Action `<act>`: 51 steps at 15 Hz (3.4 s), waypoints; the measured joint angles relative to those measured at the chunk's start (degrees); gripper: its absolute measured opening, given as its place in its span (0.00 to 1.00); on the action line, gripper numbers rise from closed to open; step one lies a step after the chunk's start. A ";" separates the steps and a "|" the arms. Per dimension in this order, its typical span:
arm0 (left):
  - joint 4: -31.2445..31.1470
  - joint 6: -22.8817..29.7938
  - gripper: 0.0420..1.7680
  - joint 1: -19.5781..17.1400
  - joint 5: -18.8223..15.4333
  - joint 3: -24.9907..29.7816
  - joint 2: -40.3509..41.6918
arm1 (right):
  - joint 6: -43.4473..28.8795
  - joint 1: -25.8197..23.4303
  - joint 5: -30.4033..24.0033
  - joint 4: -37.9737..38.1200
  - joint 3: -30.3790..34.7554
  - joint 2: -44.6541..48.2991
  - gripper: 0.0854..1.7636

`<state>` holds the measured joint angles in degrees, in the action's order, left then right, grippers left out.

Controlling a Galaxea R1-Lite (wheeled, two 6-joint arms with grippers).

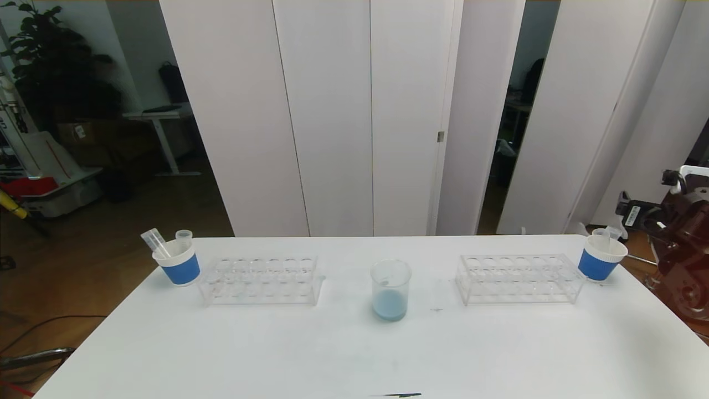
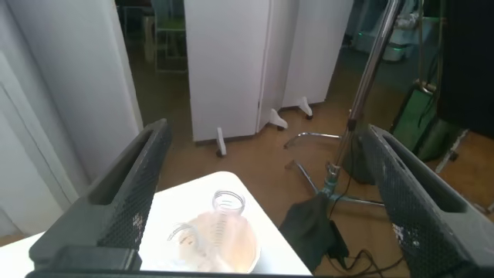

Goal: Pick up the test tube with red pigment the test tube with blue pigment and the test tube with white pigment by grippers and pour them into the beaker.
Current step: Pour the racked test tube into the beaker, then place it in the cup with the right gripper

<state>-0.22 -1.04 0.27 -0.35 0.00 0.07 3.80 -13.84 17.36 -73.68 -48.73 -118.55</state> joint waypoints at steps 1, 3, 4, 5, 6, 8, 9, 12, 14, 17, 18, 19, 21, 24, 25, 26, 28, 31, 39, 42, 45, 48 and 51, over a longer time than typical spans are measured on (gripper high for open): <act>-0.02 -0.01 0.99 0.02 0.00 0.00 0.00 | 0.02 0.09 -1.29 1.55 1.34 2.99 0.99; 0.00 -0.01 0.99 0.00 0.02 0.00 0.00 | -0.23 0.23 -6.56 5.11 4.68 10.23 0.99; 0.00 -0.01 0.99 0.02 0.00 0.00 0.00 | -0.39 0.33 -10.08 6.68 6.21 13.40 0.99; -0.02 -0.01 0.99 0.02 0.00 0.00 0.00 | -0.59 0.39 -14.67 8.25 7.88 17.01 0.99; -0.02 -0.01 0.99 0.02 0.00 0.00 0.00 | -1.00 0.50 -18.65 9.68 9.40 20.39 0.99; 0.00 -0.01 0.99 0.00 0.02 0.00 0.00 | -2.21 0.96 -24.33 12.71 12.15 26.16 0.99; 0.00 -0.01 0.99 0.00 0.00 0.00 0.00 | -2.49 1.50 -25.80 15.06 13.47 29.22 0.99; 0.01 -0.01 0.99 0.00 0.00 0.00 0.00 | -2.71 4.33 -27.06 26.60 17.03 41.19 0.99; -0.02 -0.01 0.99 0.00 0.00 0.00 0.00 | -2.79 5.50 -27.09 35.68 18.52 50.25 0.99; -0.02 -0.01 0.99 0.00 0.00 0.00 0.00 | -3.34 6.49 -27.14 51.69 19.85 66.60 0.99; -0.02 0.00 0.99 0.00 0.00 0.00 0.00 | -3.56 6.84 -27.16 56.71 20.11 72.17 0.99; -0.02 -0.01 0.99 0.00 0.00 0.00 0.00 | -3.67 7.17 -27.22 60.71 20.39 76.83 0.99; 0.00 -0.01 0.99 0.00 0.00 0.00 0.00 | -3.80 7.86 -27.27 69.25 21.71 87.27 0.99; 0.00 0.00 0.99 0.02 0.00 0.00 0.00 | -6.64 9.65 -19.53 75.30 26.16 98.46 0.99; 0.00 0.00 0.99 0.02 0.00 0.00 0.00 | -7.72 11.34 -18.02 75.74 27.45 100.61 0.99; -0.02 0.00 0.99 0.02 0.02 0.00 0.00 | -8.40 13.13 -16.96 76.04 28.94 102.96 0.99; -0.02 -0.01 0.99 0.00 0.00 0.00 0.00 | -8.62 14.02 -16.24 76.13 31.43 106.31 0.99; -0.05 0.00 0.99 0.00 0.02 0.00 0.00 | -8.62 14.17 -16.09 76.18 36.63 110.54 0.99; -0.02 -0.01 0.99 0.00 0.00 0.00 0.00 | -8.09 13.99 -16.21 75.30 46.80 117.81 0.99; -0.02 0.00 0.99 0.02 0.00 0.00 0.00 | -7.70 13.97 -16.92 70.99 48.24 118.48 0.99; -0.02 -0.01 0.99 0.00 0.00 0.00 0.00 | -7.49 13.99 -16.94 71.31 48.65 118.58 0.99; 0.00 0.00 0.99 0.00 0.00 0.00 0.00 | -7.44 13.99 -16.94 71.36 48.73 118.58 0.99; 0.00 -0.01 0.99 0.02 0.00 0.00 0.00 | -7.52 13.99 -16.94 71.36 48.73 118.60 0.99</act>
<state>-0.22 -1.05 0.29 -0.35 0.00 0.07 -3.72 0.16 0.41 -2.32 0.00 0.05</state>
